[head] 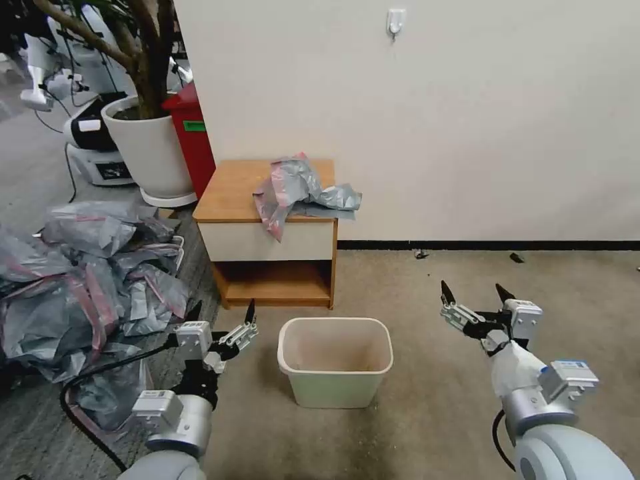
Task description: Pick up the garbage bag from the table and place it over the trash can.
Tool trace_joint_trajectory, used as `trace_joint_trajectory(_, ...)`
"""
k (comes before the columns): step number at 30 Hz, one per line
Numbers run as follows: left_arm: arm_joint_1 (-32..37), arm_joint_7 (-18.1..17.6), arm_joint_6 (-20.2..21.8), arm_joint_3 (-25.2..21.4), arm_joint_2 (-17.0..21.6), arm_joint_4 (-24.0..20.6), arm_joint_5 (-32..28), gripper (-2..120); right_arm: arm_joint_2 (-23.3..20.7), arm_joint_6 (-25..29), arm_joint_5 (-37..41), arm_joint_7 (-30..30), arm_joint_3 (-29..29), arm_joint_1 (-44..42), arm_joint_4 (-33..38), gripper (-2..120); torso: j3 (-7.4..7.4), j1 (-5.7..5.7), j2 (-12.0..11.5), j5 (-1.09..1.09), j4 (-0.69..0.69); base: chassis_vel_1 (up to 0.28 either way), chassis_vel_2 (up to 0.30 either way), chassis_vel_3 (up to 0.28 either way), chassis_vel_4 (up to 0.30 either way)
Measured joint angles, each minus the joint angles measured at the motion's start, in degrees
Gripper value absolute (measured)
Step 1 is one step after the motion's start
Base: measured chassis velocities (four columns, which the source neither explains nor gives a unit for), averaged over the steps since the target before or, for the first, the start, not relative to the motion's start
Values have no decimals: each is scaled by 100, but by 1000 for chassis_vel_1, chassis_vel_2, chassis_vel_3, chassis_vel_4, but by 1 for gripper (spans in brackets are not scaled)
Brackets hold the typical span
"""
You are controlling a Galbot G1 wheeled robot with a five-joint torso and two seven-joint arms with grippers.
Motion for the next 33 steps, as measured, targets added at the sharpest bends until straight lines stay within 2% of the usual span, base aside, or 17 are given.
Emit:
trace_joint_trajectory(3, -42, 26, -246, -25, 25, 172, 2, 100, -91, 386, 25, 26, -125, 136, -263, 100, 0, 0, 0, 0, 0, 0, 0, 0, 0)
trace_joint_trajectory(7, -80, 35, -334, -66, 30, 263, 4, 100, -238, 643, 205, 109, -262, 299, -476, 100, 0, 0, 0, 0, 0, 0, 0, 0, 0)
trace_joint_trajectory(13, -81, 42, -388, -126, 23, 340, 7, 100, -490, 561, 826, 419, -588, 676, -654, 100, 0, 0, 0, 0, 0, 0, 0, 0, 0)
trace_joint_trajectory(17, -53, 43, -455, -215, -34, 415, 16, 100, -655, 163, 2303, 1106, -1097, 1281, -803, 100, 0, 0, 0, -1, 1, 0, 0, 0, 0)
trace_joint_trajectory(18, -53, 43, -455, -215, -34, 415, 16, 100, -655, 163, 2303, 1106, -1097, 1281, -803, 100, 0, 0, 0, -1, 1, 0, 0, 0, 0)
trace_joint_trajectory(21, -44, 43, -477, -258, -96, 458, 19, 100, -678, 33, 3640, 1678, -1464, 1860, -1083, 100, 1, 0, 0, 0, 0, 0, 0, 0, 0)
trace_joint_trajectory(22, -47, 44, -485, -278, -122, 488, 21, 100, -648, 21, 4328, 1958, -1582, 2168, -1244, 100, 1, 0, 0, -1, 0, 0, 0, 0, 0)
trace_joint_trajectory(23, -47, 44, -485, -278, -122, 488, 21, 100, -648, 21, 4328, 1958, -1582, 2168, -1244, 100, 1, 0, 0, -1, 0, 0, 0, 0, 0)
trace_joint_trajectory(26, -68, 44, -498, -341, -172, 564, 29, 100, -490, 30, 5781, 2500, -1750, 2794, -1705, 100, 1, 0, -1, 0, 1, 0, 0, 0, 0)
trace_joint_trajectory(27, -68, 44, -498, -341, -172, 564, 29, 100, -490, 30, 5781, 2500, -1750, 2794, -1705, 100, 1, 0, -1, 0, 1, 0, 0, 0, 0)
trace_joint_trajectory(30, -103, 44, -507, -414, -230, 642, 40, 100, -277, 103, 6991, 2891, -1775, 3376, -2237, 100, 1, 0, -1, 0, 1, 0, 0, 0, 0)
trace_joint_trajectory(31, -103, 44, -507, -414, -230, 642, 40, 100, -277, 103, 6991, 2891, -1775, 3376, -2237, 100, 1, 0, -1, 0, 1, 0, 0, 0, 0)
trace_joint_trajectory(33, -118, 44, -515, -458, -276, 687, 46, 100, -112, 148, 7572, 3071, -1715, 3754, -2558, 100, 1, 0, -1, -1, 1, 0, 0, 0, 0)
